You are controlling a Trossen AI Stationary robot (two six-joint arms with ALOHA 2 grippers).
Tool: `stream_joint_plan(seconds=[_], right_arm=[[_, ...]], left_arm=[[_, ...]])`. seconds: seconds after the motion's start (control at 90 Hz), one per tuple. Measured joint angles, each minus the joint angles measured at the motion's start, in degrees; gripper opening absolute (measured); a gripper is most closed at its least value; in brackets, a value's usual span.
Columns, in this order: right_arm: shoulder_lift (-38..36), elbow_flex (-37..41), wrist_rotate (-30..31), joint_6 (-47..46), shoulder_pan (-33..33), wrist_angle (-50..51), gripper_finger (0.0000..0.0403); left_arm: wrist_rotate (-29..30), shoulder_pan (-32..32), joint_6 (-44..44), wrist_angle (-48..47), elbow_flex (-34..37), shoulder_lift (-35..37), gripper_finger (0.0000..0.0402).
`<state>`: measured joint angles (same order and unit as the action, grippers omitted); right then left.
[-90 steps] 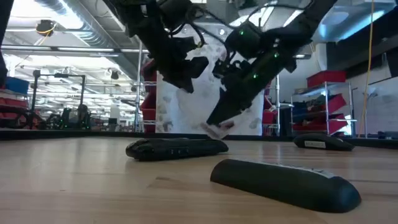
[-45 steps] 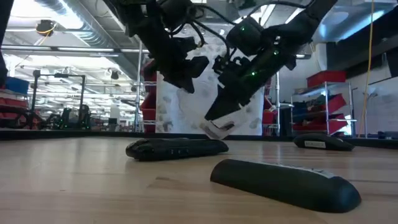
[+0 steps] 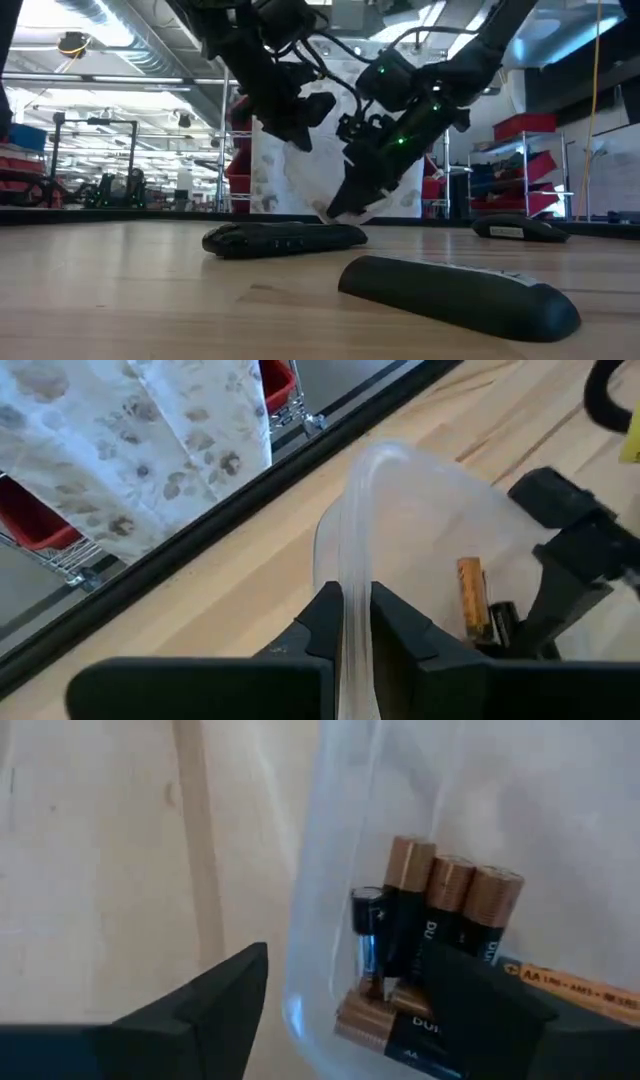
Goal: Insert battery
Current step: Remove the silver battery from the transparent bin
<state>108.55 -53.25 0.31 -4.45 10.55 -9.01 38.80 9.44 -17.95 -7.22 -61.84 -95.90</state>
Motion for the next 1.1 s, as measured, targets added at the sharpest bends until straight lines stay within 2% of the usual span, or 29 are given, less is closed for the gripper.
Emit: stream_joint_plan(seconds=[0.122,0.211,0.567,0.689,1.1], right_arm=[[0.1,0.1,-0.5,-0.1,0.0,-0.2,0.0246],[0.1,0.1,-0.7,-0.2,0.0,-0.4,0.0230],[0.2,0.2,-5.4,-0.2,0.0,-0.5,0.0079],[0.2,0.2,-5.4,-0.6,0.0,-0.4,0.0042],[-3.0,0.5,-6.5,2.3,0.0,2.0,0.0016]], left_arm=[[-0.3,-0.1,-0.1,0.0,0.0,0.0,0.0011],[-0.3,-0.1,-0.1,0.1,0.0,0.0,0.0011],[-0.3,-0.1,-0.1,0.3,0.0,0.0,0.0011],[0.3,-0.1,-0.1,0.1,0.0,0.0,0.0011],[-0.2,0.0,-0.4,-0.9,0.0,0.0,0.0011]])
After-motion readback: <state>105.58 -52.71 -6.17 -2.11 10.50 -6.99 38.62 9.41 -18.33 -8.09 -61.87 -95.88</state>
